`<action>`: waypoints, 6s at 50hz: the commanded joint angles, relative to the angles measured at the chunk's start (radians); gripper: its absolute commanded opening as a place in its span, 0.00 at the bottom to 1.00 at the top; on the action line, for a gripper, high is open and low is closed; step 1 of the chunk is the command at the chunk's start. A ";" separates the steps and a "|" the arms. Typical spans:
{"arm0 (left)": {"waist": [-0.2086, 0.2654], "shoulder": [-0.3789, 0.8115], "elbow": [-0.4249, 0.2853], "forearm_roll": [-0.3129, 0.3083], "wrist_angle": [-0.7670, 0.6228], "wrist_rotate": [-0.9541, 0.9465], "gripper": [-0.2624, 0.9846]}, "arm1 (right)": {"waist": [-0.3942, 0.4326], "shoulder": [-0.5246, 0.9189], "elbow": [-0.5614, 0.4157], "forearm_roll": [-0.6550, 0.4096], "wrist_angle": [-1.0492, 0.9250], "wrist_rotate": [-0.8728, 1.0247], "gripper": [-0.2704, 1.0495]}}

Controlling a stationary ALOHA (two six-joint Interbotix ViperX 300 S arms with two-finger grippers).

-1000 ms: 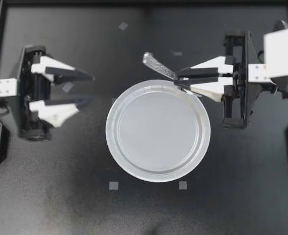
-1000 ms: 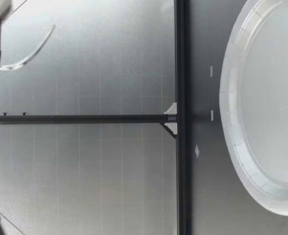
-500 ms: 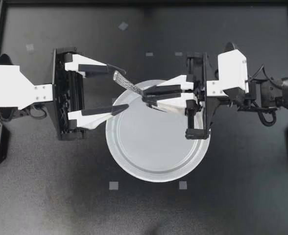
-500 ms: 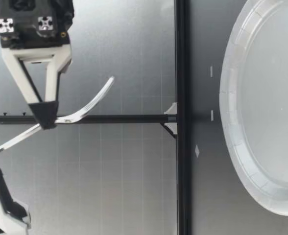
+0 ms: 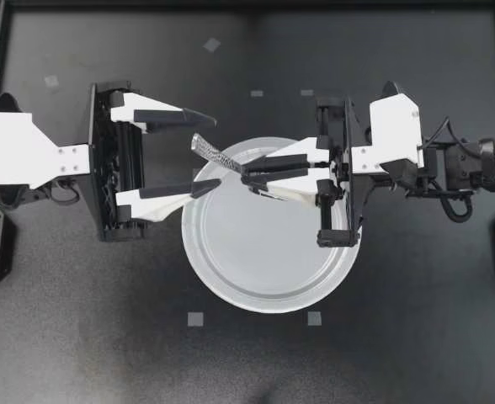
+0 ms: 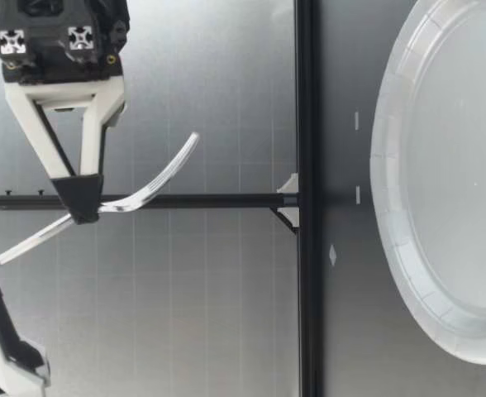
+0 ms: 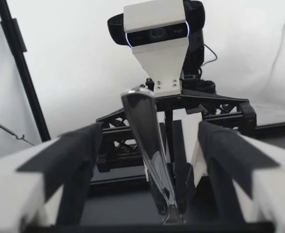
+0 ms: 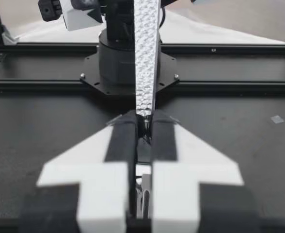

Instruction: Pick up the fork and place it on the plate.

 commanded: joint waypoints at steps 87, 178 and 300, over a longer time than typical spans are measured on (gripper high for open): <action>0.083 -0.215 0.069 -0.046 0.347 1.335 0.67 | 0.074 0.031 -0.012 -0.051 -0.190 1.447 0.24; -0.008 -0.066 0.187 -0.192 -0.032 1.617 0.28 | 0.023 0.149 -0.081 -0.054 -0.282 1.417 0.78; -0.098 0.101 0.135 -0.359 1.112 -0.189 0.76 | -0.069 -0.072 0.140 -0.054 -0.296 0.992 0.77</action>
